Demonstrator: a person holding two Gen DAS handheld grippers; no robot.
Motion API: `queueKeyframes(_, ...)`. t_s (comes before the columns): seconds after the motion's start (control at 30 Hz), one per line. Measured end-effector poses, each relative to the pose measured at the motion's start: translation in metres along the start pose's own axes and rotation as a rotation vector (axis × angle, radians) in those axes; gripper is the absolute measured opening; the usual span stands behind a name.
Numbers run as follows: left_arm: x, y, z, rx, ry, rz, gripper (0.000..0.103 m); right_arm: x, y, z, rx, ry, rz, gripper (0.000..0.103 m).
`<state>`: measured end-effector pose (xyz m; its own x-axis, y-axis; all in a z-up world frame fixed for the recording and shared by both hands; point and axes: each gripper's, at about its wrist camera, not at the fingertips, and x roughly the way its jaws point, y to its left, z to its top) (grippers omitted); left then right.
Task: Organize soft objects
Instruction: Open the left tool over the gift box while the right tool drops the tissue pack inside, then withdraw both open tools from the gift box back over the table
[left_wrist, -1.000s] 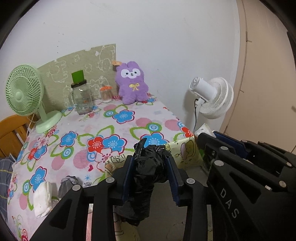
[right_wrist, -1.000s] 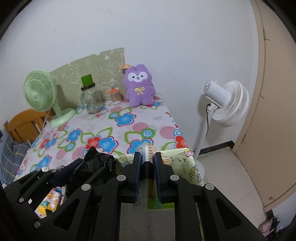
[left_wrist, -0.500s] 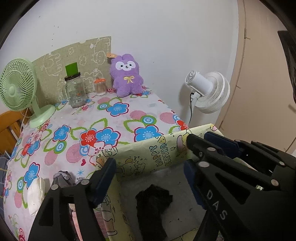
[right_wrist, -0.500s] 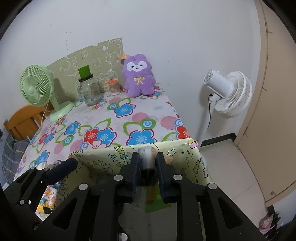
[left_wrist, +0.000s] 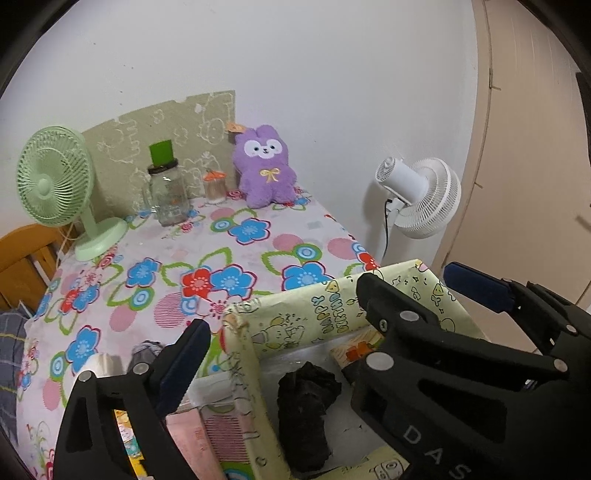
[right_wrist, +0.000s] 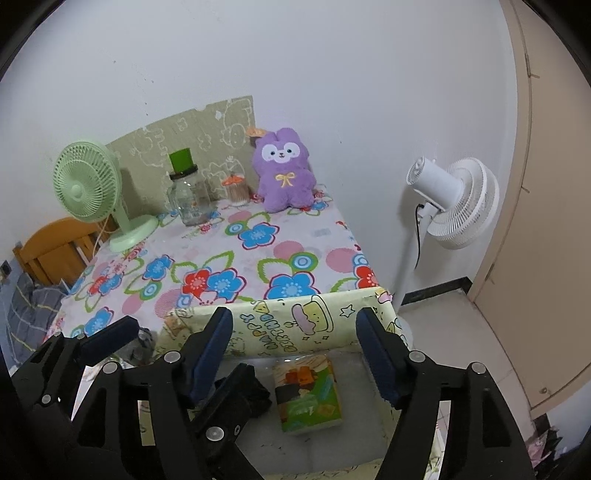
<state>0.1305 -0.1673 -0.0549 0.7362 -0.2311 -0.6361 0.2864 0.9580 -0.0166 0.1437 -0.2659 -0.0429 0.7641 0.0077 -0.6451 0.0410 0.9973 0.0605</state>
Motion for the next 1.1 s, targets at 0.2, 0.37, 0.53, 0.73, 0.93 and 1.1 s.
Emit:
queueKeyframes(0.2,-0.016,0.007,-0.002,-0.012,-0.017,0.003,0.102,-0.016,0.008,-0.001,-0.006,-0.032,0.006,0.083)
queueKeyframes(0.37,-0.030,0.011,-0.005,-0.005,-0.037,0.016,0.102,-0.029,0.017,-0.003,-0.017,-0.050,0.007,0.089)
queueKeyframes(0.53,-0.046,0.015,-0.009,-0.003,-0.056,0.030,0.103,-0.041,0.026,-0.005,-0.034,-0.069,0.007,0.095)
queueKeyframes(0.73,-0.062,0.022,-0.013,-0.006,-0.074,0.037,0.103,-0.056,0.038,-0.009,-0.047,-0.091,0.026,0.099)
queueKeyframes(0.93,-0.077,0.030,-0.019,-0.014,-0.094,0.052,0.103,-0.067,0.049,-0.013,-0.045,-0.079,0.066,0.099)
queueKeyframes(1.1,-0.087,0.036,-0.023,-0.018,-0.102,0.060,0.103,-0.075,0.058,-0.017,-0.039,-0.082,0.081,0.099)
